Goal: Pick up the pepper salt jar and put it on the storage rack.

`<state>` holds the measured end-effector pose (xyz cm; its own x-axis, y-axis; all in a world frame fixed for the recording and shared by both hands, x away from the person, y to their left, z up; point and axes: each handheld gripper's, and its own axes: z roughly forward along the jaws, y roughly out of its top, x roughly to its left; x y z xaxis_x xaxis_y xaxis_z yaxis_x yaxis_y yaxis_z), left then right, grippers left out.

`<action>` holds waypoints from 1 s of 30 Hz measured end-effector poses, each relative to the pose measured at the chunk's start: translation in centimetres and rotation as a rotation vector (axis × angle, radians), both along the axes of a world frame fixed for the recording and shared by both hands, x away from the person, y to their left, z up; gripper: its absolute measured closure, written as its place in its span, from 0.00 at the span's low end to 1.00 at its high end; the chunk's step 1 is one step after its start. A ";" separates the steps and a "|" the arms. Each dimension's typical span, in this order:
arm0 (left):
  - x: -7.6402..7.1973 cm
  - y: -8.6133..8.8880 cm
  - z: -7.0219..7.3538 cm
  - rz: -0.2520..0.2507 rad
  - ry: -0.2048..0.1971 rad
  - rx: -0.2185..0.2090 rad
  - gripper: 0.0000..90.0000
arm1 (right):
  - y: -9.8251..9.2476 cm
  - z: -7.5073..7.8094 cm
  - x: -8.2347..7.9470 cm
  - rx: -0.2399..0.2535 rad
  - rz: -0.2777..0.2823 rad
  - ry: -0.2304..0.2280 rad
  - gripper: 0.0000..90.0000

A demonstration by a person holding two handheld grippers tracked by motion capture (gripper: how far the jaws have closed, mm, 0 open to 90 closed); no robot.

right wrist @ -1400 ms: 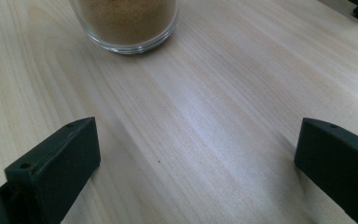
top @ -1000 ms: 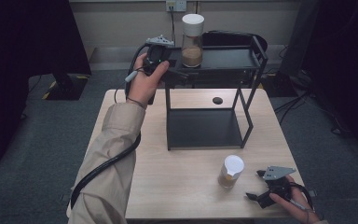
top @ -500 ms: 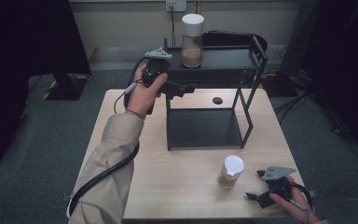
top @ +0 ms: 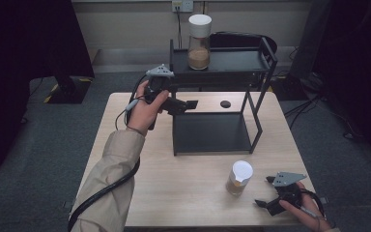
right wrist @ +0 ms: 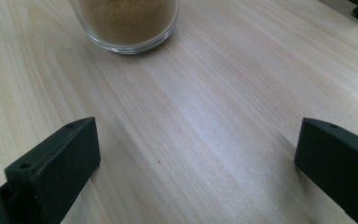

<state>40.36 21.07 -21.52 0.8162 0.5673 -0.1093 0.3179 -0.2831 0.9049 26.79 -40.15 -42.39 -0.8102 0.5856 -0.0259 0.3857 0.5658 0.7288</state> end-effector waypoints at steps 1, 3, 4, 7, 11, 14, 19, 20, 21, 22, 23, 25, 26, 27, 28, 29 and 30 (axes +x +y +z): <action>0.0 0.1 -0.2 -0.001 -0.002 0.001 0.01 | 0.0 0.0 0.0 0.000 0.000 0.000 0.00; -0.2 0.3 -0.7 -0.003 0.001 -0.001 0.01 | 0.0 0.0 0.0 0.000 0.000 0.000 0.00; -0.2 0.3 -0.7 -0.003 0.001 -0.001 0.01 | 0.0 0.0 0.0 0.000 0.000 0.000 0.00; -0.4 0.7 -1.5 -0.009 0.006 -0.003 0.01 | 0.0 0.0 0.0 0.000 0.000 0.000 0.00; -0.6 0.9 -2.3 -0.008 0.012 -0.001 0.01 | 0.0 0.0 0.0 0.000 0.000 0.000 0.00; -0.7 1.1 -2.8 -0.010 0.019 0.006 0.01 | 0.0 0.0 0.0 -0.001 0.001 0.000 0.00; -1.0 1.4 -3.5 -0.007 0.026 0.012 0.01 | 0.0 0.0 0.0 -0.001 0.001 0.000 0.00; -1.0 1.5 -3.7 -0.006 0.027 0.012 0.01 | 0.0 0.0 0.0 -0.001 0.001 0.000 0.00; -1.0 1.6 -3.8 -0.008 0.028 0.015 0.01 | 0.0 0.0 0.0 -0.001 0.001 0.000 0.00; -1.1 1.7 -4.0 -0.007 0.031 0.012 0.01 | 0.0 0.0 0.0 -0.001 0.001 0.000 0.00; -1.1 1.8 -4.2 -0.008 0.032 0.013 0.01 | 0.0 0.0 0.0 -0.001 0.001 -0.001 0.00; -1.2 2.0 -4.6 -0.008 0.030 0.018 0.01 | 0.0 0.0 0.0 -0.001 0.001 0.000 0.00; -1.2 2.1 -4.8 -0.006 0.033 0.018 0.01 | 0.0 0.0 0.0 -0.001 0.001 0.000 0.00; -1.2 2.2 -5.0 -0.008 0.034 0.021 0.01 | 0.0 0.0 0.0 -0.001 0.001 0.000 0.00; -1.3 2.3 -5.2 -0.008 0.034 0.021 0.01 | 0.0 0.0 0.0 -0.001 0.001 -0.001 0.00; -1.4 2.4 -5.4 -0.005 0.035 0.022 0.01 | 0.0 0.0 0.0 -0.001 0.001 0.000 0.00; -1.5 2.5 -5.6 -0.004 0.038 0.022 0.01 | 0.0 0.0 0.0 -0.001 0.001 0.000 0.00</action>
<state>38.88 23.60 -27.13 0.8138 0.5669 -0.1278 0.3511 -0.3045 0.8854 26.79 -40.15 -42.39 -0.8105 0.5851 -0.0265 0.3852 0.5666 0.7284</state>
